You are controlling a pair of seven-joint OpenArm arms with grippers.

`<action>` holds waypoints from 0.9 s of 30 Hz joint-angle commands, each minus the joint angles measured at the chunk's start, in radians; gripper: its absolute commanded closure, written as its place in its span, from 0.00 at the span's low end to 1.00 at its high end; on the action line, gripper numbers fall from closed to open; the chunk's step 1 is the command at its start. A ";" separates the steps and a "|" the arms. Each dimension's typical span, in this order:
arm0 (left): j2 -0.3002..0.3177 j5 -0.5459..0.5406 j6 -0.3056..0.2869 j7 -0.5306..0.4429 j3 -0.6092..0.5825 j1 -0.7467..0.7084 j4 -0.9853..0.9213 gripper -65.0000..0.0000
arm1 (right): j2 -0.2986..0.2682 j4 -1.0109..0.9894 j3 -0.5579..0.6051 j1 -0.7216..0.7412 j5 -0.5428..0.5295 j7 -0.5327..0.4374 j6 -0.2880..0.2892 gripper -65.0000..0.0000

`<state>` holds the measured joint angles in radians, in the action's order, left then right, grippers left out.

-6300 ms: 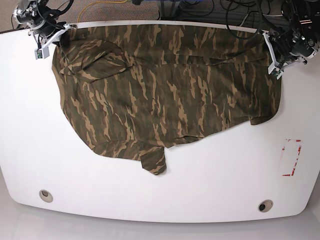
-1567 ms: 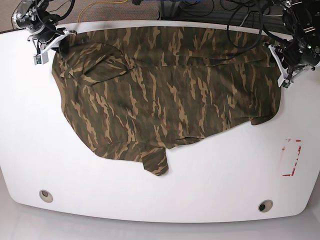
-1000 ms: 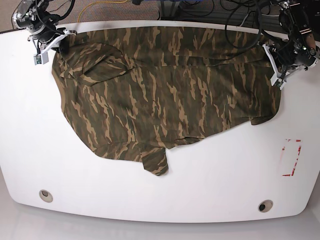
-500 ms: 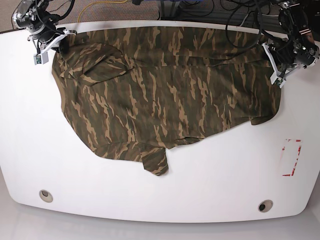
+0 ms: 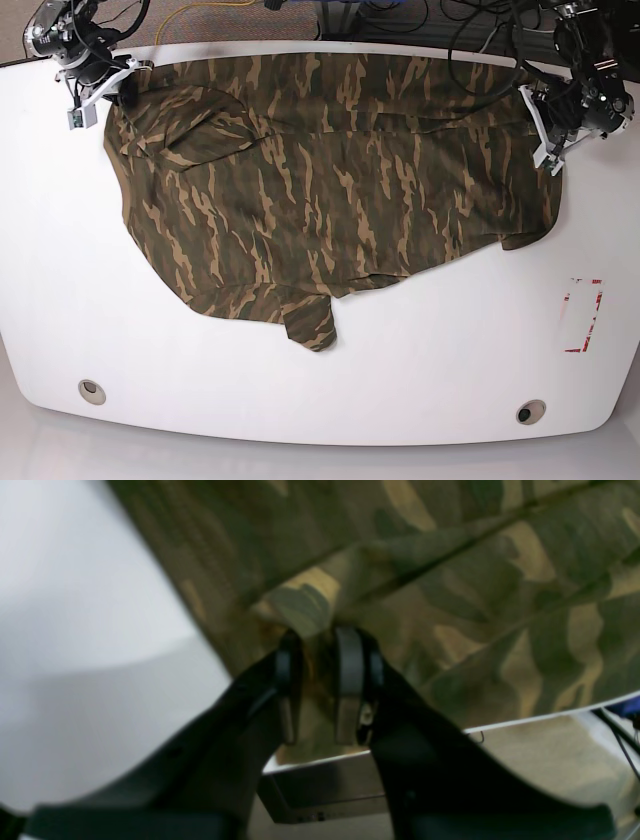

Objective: Layout the t-shirt on the table in an organized manner, then fold the t-shirt properly
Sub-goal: 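Drag the held edge with the left gripper along the shirt's side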

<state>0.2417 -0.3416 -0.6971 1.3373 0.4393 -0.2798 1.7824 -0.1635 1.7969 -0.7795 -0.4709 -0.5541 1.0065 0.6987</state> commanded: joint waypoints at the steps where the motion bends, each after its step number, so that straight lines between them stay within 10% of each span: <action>1: 0.015 -0.003 -0.001 -0.009 0.006 0.003 0.014 0.92 | -0.014 0.014 -0.008 -0.002 -0.013 -0.015 -0.001 0.99; 27: 0.014 -0.009 -0.001 -0.003 0.036 0.037 0.072 0.97 | -0.012 0.014 -0.013 -0.004 -0.013 -0.013 -0.001 0.99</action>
<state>0.2413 -0.3447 -0.6971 1.3403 0.4610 -0.2615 1.8389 -0.1631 1.7969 -0.7841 -0.4713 -0.5541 1.0065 0.6987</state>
